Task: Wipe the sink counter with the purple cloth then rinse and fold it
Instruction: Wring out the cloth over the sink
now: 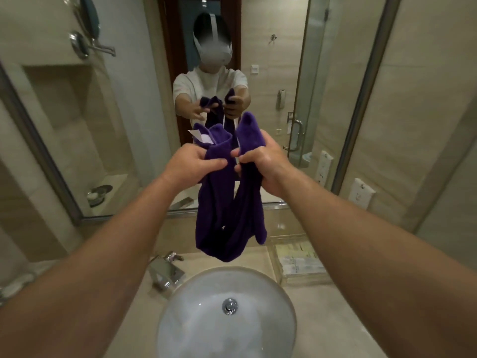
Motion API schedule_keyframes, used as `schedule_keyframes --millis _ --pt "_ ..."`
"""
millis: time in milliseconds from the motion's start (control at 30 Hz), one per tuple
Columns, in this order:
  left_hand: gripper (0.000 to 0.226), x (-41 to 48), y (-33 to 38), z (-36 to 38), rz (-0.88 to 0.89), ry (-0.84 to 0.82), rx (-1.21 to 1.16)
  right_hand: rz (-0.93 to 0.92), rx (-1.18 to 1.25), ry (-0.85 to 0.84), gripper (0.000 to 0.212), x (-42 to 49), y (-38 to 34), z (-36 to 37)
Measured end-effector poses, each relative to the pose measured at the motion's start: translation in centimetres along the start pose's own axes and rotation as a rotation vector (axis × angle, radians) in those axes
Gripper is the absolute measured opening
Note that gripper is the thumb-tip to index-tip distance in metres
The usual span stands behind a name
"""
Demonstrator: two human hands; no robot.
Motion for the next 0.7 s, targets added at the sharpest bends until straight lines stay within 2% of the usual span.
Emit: schedule_keyframes --millis 100,167,233,267,367,433,533,633,700 --pt "0.038 0.4 1.9 -0.5 0.202 0.017 0.425 -0.033 0.010 0.022 0.037 0.4 0.9 0.9" --pt "0.025 0.2 3.3 -0.1 0.320 0.035 0.612 -0.064 0.024 0.043 0.033 0.5 1.3 1.4" --pt "0.017 0.0 4.3 0.3 0.395 0.033 0.685 -0.049 -0.023 0.088 0.054 0.6 1.7 1.3" --pt "0.017 -0.2 4.4 0.5 0.411 0.013 0.706 -0.043 -0.076 0.112 0.055 0.7 1.8 1.2" --pt "0.018 -0.7 4.2 1.1 0.400 -0.089 0.539 -0.096 -0.237 0.186 0.036 1.0 1.4 0.6" --pt "0.023 -1.1 3.1 1.2 0.259 -0.104 0.231 -0.128 -0.263 0.263 0.035 1.1 0.8 0.2" --pt "0.043 -1.6 0.2 2.4 -0.119 0.049 -0.266 -0.122 -0.248 0.279 0.033 1.3 0.7 0.2" --pt "0.063 -3.5 -4.0 6.3 -0.542 0.156 -0.437 -0.105 -0.172 0.311 0.028 1.5 0.8 0.2" --pt "0.070 -6.3 -7.5 10.7 -0.842 0.072 -0.568 -0.067 -0.127 0.286 0.030 1.6 0.6 0.5"
Point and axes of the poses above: each hand's wrist, its own x-axis towards the middle knuckle, its own z-axis out of the palm, y = z × x, the point moved 6 cm from there along x, towards the middle knuckle, and after that the axes turned 15 degrees about x, right-handed, at the moved point
